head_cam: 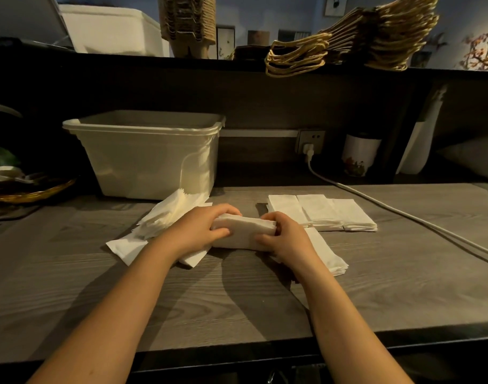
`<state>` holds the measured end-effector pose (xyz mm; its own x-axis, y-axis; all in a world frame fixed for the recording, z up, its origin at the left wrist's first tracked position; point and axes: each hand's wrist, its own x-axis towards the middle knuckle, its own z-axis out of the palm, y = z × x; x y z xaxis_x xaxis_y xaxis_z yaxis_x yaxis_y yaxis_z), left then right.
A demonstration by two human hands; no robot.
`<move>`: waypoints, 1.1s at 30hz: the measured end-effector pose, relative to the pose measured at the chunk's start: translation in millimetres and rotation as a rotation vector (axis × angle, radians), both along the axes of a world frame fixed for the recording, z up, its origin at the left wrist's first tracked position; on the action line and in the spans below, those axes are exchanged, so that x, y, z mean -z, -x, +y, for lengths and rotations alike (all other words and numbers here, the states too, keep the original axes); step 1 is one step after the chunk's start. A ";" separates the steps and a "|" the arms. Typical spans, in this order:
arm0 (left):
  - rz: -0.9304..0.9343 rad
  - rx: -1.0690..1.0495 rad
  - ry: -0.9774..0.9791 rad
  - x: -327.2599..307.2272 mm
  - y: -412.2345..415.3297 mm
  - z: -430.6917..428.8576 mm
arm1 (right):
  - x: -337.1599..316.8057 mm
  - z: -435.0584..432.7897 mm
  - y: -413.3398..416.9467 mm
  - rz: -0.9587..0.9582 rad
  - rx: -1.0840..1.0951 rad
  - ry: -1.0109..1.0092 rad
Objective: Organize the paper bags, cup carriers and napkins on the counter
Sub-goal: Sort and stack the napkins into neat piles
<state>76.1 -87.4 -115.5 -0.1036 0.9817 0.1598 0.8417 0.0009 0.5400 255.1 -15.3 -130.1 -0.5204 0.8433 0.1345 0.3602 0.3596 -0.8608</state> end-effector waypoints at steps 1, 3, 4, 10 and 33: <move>-0.007 -0.007 0.004 0.8 -0.5 -0.1 | -0.3 -0.4 -0.1 0.004 -0.009 0.008; -0.044 -0.020 0.006 1.6 -1.1 0.1 | -0.2 -0.8 -0.4 0.004 -0.029 0.022; -0.057 -0.023 0.009 2.1 -1.2 0.7 | 0.4 -0.7 -0.2 0.001 -0.037 0.023; -0.046 -0.007 0.042 8.1 -4.0 1.8 | 2.4 -1.1 0.6 -0.055 -0.051 -0.013; -0.062 -0.030 -0.065 0.5 -4.6 0.8 | -1.1 -2.3 1.2 0.271 -0.015 -0.024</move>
